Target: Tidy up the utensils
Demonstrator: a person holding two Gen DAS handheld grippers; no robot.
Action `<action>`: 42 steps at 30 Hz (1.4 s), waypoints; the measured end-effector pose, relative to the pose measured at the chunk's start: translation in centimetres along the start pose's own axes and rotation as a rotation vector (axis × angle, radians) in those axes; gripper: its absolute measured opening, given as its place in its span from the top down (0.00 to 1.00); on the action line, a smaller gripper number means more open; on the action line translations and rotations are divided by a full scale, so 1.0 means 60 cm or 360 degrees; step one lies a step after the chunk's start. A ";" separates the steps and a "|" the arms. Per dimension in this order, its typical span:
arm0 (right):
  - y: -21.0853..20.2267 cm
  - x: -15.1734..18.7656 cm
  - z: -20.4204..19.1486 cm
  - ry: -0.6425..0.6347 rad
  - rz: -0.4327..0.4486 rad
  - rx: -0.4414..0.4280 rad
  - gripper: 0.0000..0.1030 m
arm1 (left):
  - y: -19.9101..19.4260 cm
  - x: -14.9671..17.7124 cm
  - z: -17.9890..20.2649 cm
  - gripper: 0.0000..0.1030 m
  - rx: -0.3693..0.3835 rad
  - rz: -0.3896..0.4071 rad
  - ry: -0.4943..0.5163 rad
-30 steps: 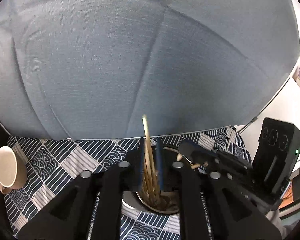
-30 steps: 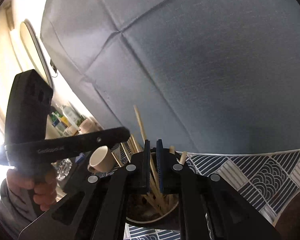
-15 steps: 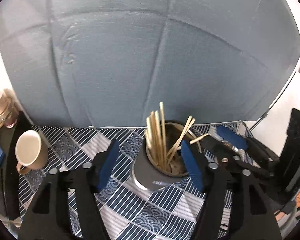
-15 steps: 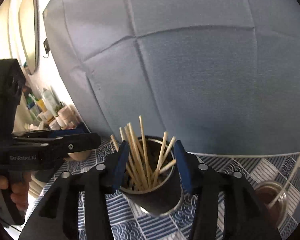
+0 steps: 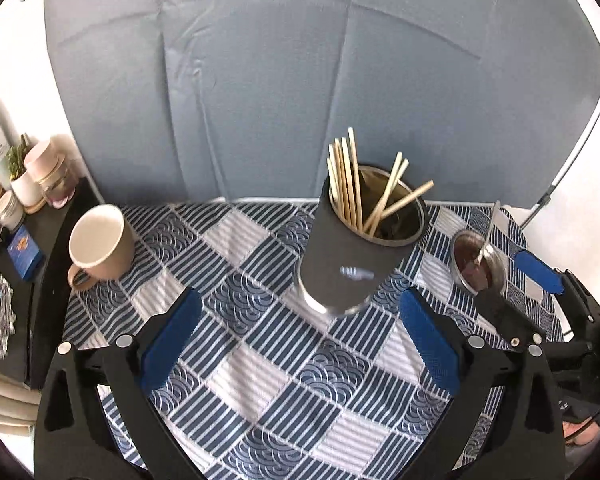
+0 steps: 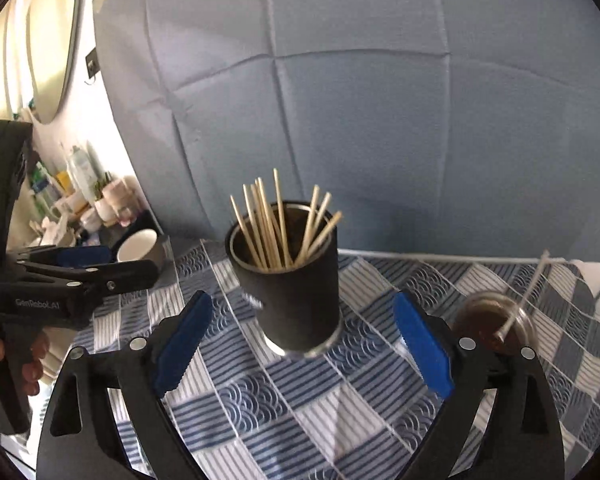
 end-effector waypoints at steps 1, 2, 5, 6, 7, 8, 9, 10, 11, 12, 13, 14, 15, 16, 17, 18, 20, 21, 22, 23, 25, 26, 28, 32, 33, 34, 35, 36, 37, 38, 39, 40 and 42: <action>-0.003 0.006 0.002 0.0012 -0.0019 0.0011 0.14 | -0.004 0.011 -0.002 0.06 -0.0028 0.0000 -0.0004; -0.006 0.012 0.003 0.0021 -0.0037 0.0014 0.14 | -0.007 0.018 -0.002 0.06 -0.0039 0.0009 0.0003; -0.023 0.029 0.001 0.0034 -0.0071 -0.0036 0.14 | -0.026 0.045 0.006 0.06 -0.0027 0.0039 0.0043; -0.031 0.036 0.000 0.0044 -0.0096 -0.0040 0.14 | -0.031 0.052 0.006 0.06 -0.0020 0.0045 0.0041; -0.037 0.045 0.000 0.0058 -0.0125 -0.0024 0.14 | -0.040 0.065 0.006 0.06 -0.0012 0.0055 0.0032; -0.041 0.051 -0.001 0.0064 -0.0157 -0.0015 0.14 | -0.046 0.075 0.007 0.06 -0.0013 0.0058 0.0039; -0.046 0.059 -0.002 0.0070 -0.0190 -0.0007 0.14 | -0.050 0.082 0.008 0.06 -0.0020 0.0059 0.0048; -0.051 0.067 -0.004 0.0081 -0.0216 0.0000 0.14 | -0.055 0.092 0.009 0.06 -0.0034 0.0057 0.0058; -0.056 0.075 -0.005 0.0085 -0.0233 -0.0001 0.14 | -0.060 0.105 0.009 0.06 -0.0047 0.0052 0.0062; -0.063 0.085 -0.007 0.0094 -0.0243 -0.0003 0.14 | -0.063 0.117 0.010 0.06 -0.0045 0.0042 0.0065; -0.070 0.095 -0.009 0.0112 -0.0253 -0.0003 0.14 | -0.065 0.126 0.010 0.06 -0.0042 0.0034 0.0066; -0.074 0.101 -0.011 0.0122 -0.0260 -0.0005 0.14 | -0.067 0.137 0.008 0.06 -0.0044 0.0021 0.0054; -0.078 0.112 -0.015 0.0135 -0.0275 -0.0018 0.14 | -0.068 0.144 0.006 0.06 -0.0049 0.0015 0.0040; -0.080 0.119 -0.018 0.0141 -0.0291 -0.0027 0.14 | -0.068 0.152 0.002 0.06 -0.0062 0.0004 0.0018; -0.082 0.128 -0.022 0.0143 -0.0312 -0.0032 0.14 | -0.067 0.158 -0.001 0.06 -0.0069 -0.0011 0.0006; -0.083 0.133 -0.026 0.0142 -0.0324 -0.0033 0.14 | -0.068 0.164 -0.002 0.06 -0.0067 -0.0022 -0.0005; -0.089 0.143 -0.033 0.0136 -0.0334 -0.0021 0.14 | -0.071 0.173 -0.003 0.06 -0.0043 -0.0036 -0.0028; -0.095 0.147 -0.036 0.0131 -0.0319 -0.0016 0.14 | -0.074 0.178 -0.003 0.06 -0.0044 -0.0040 -0.0037; -0.103 0.150 -0.040 0.0132 -0.0293 -0.0017 0.14 | -0.078 0.181 -0.003 0.06 -0.0049 -0.0033 -0.0047; -0.109 0.153 -0.042 0.0134 -0.0280 -0.0019 0.14 | -0.085 0.186 -0.003 0.06 -0.0052 -0.0017 -0.0067; -0.116 0.165 -0.048 0.0129 -0.0293 -0.0013 0.14 | -0.093 0.194 0.000 0.06 -0.0041 -0.0007 -0.0092; -0.118 0.168 -0.048 0.0131 -0.0298 -0.0006 0.14 | -0.096 0.197 0.002 0.06 -0.0039 -0.0003 -0.0095; -0.125 0.177 -0.051 0.0134 -0.0280 0.0001 0.14 | -0.093 0.203 0.006 0.06 -0.0056 -0.0025 -0.0078; -0.132 0.190 -0.050 0.0150 -0.0285 0.0035 0.14 | -0.090 0.213 0.016 0.06 -0.0058 -0.0059 -0.0048; -0.134 0.193 -0.050 0.0151 -0.0280 0.0028 0.14 | -0.090 0.216 0.020 0.06 -0.0066 -0.0057 -0.0027; -0.140 0.195 -0.049 0.0156 -0.0259 0.0028 0.14 | -0.091 0.219 0.023 0.06 -0.0071 -0.0059 -0.0014; -0.144 0.196 -0.045 0.0165 -0.0242 0.0040 0.14 | -0.089 0.226 0.030 0.06 -0.0069 -0.0070 0.0014; -0.148 0.197 -0.043 0.0171 -0.0231 0.0049 0.14 | -0.087 0.230 0.033 0.06 -0.0058 -0.0078 0.0021; -0.151 0.197 -0.039 0.0183 -0.0221 0.0060 0.14 | -0.083 0.235 0.036 0.06 -0.0038 -0.0097 0.0028; -0.154 0.198 -0.035 0.0203 -0.0214 0.0070 0.14 | -0.080 0.237 0.037 0.06 -0.0031 -0.0111 0.0029; -0.155 0.200 -0.031 0.0225 -0.0214 0.0083 0.14 | -0.078 0.237 0.036 0.06 -0.0027 -0.0120 0.0024; -0.156 0.201 -0.027 0.0235 -0.0217 0.0095 0.14 | -0.078 0.237 0.034 0.06 -0.0025 -0.0119 0.0011; -0.159 0.203 -0.025 0.0244 -0.0214 0.0111 0.14 | -0.080 0.237 0.027 0.06 -0.0031 -0.0112 -0.0019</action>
Point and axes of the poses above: each gripper's, at about its wrist camera, not at the fingertips, and y roughly the way its jaws point, z to its right, x to its underside, the point moved 8 cm from there along y, roughly the way its jaws point, and after that the axes turned 13 degrees about -z, right-handed, at the moved point
